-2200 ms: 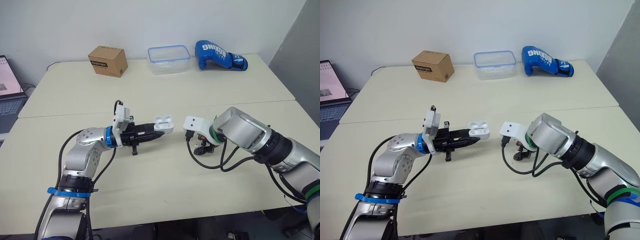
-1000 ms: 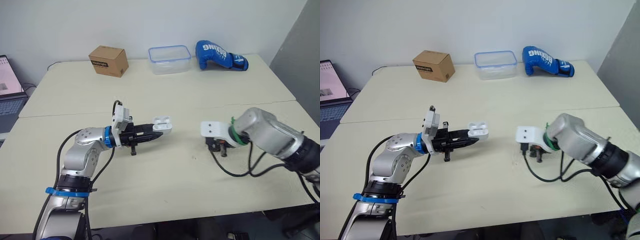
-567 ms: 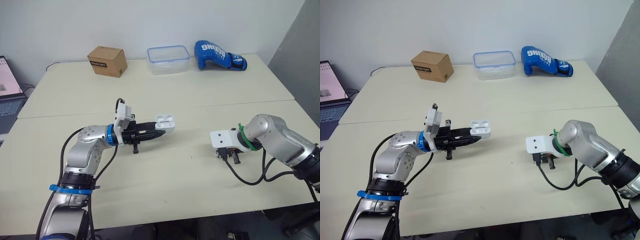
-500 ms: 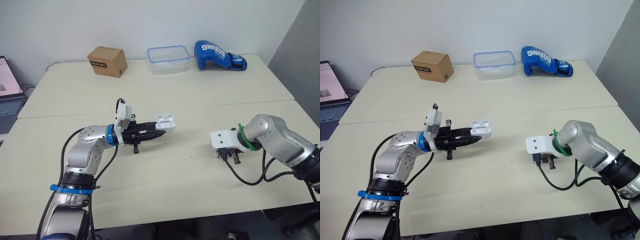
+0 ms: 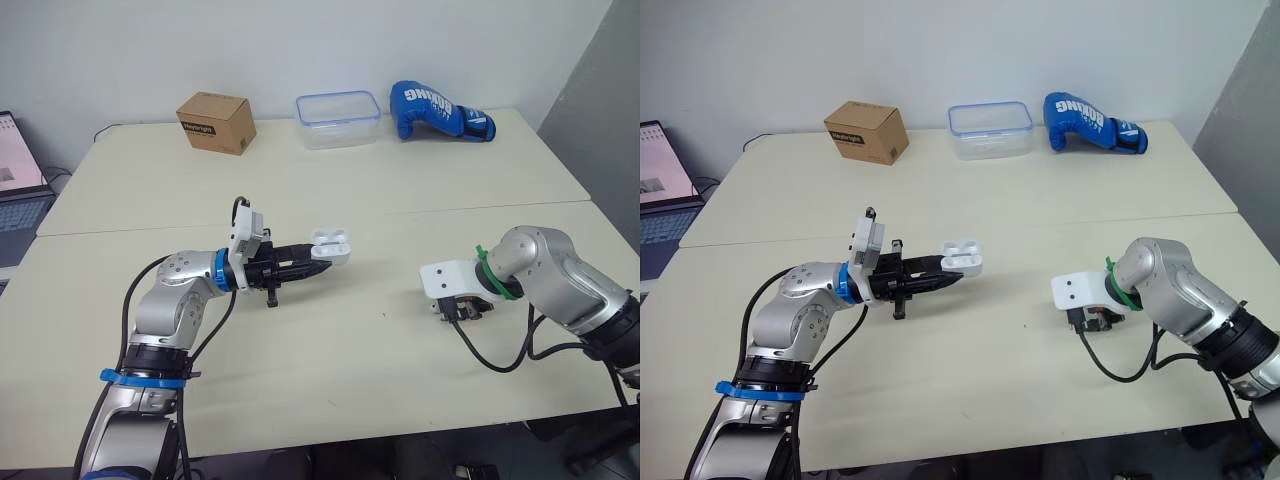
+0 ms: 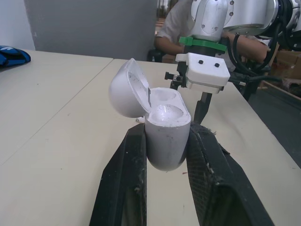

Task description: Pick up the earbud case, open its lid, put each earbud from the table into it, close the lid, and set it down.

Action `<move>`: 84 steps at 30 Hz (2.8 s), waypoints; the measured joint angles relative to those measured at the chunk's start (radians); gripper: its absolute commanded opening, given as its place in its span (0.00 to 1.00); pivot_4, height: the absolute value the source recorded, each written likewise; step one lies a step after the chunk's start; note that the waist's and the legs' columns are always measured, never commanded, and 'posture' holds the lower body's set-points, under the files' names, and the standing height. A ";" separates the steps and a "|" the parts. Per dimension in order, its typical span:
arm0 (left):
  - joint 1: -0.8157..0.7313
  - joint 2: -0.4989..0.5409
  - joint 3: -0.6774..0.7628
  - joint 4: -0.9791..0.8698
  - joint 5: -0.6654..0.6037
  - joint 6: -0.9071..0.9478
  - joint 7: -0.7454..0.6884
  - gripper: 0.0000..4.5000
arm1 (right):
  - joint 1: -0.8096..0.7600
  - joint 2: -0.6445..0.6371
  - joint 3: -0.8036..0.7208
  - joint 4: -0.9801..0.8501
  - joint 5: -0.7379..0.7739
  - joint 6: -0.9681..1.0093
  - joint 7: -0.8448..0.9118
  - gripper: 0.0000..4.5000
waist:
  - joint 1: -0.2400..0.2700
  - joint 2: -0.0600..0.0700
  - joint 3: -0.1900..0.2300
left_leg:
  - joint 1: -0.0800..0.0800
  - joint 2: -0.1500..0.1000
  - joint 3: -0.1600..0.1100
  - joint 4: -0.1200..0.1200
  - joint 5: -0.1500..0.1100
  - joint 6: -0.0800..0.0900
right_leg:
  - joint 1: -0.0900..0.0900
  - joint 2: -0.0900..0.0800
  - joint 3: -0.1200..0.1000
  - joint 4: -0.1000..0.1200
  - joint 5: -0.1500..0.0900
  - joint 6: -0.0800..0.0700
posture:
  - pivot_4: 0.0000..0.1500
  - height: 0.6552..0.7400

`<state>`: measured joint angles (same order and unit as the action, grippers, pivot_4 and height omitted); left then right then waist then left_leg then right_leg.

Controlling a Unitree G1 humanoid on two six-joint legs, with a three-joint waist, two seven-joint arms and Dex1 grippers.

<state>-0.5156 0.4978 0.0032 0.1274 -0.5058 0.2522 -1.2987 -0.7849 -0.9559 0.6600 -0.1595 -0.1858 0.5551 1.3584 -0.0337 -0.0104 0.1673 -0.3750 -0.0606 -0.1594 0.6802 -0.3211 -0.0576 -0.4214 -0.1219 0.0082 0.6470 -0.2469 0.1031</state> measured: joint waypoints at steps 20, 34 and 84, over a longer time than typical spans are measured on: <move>0.000 0.000 0.000 0.000 0.004 -0.002 0.002 0.18 | -0.036 0.065 0.011 -0.023 -0.153 0.020 0.107 0.48 | 0.000 0.000 0.000 | 0.000 0.000 0.000 0.000 0.000 0.000 | 0.000 0.000 0.000 0.000 0.000 0.000 | 1.00 0.89; 0.007 -0.001 0.000 -0.001 0.005 -0.003 0.013 0.18 | -0.051 0.084 0.029 -0.008 -0.197 0.016 0.160 0.48 | 0.000 0.000 0.000 | 0.000 0.000 0.000 0.000 0.000 0.000 | 0.000 0.000 0.000 0.000 0.000 0.000 | 1.00 0.89; -0.011 -0.057 0.002 0.052 0.022 -0.072 0.051 0.18 | 0.035 0.226 -0.304 -0.270 -0.045 0.541 0.014 0.09 | 0.002 0.000 0.000 | 0.000 0.000 -0.001 0.000 0.000 0.000 | 0.000 0.000 0.000 0.001 0.000 0.000 | 1.00 0.89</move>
<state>-0.5261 0.4407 0.0051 0.1790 -0.4841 0.1804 -1.2478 -0.7502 -0.7302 0.3562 -0.4296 -0.2313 1.0959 1.3723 -0.0321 -0.0106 0.1671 -0.3751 -0.0607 -0.1603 0.6806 -0.3210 -0.0580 -0.4215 -0.1220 0.0080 0.6479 -0.2468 0.1030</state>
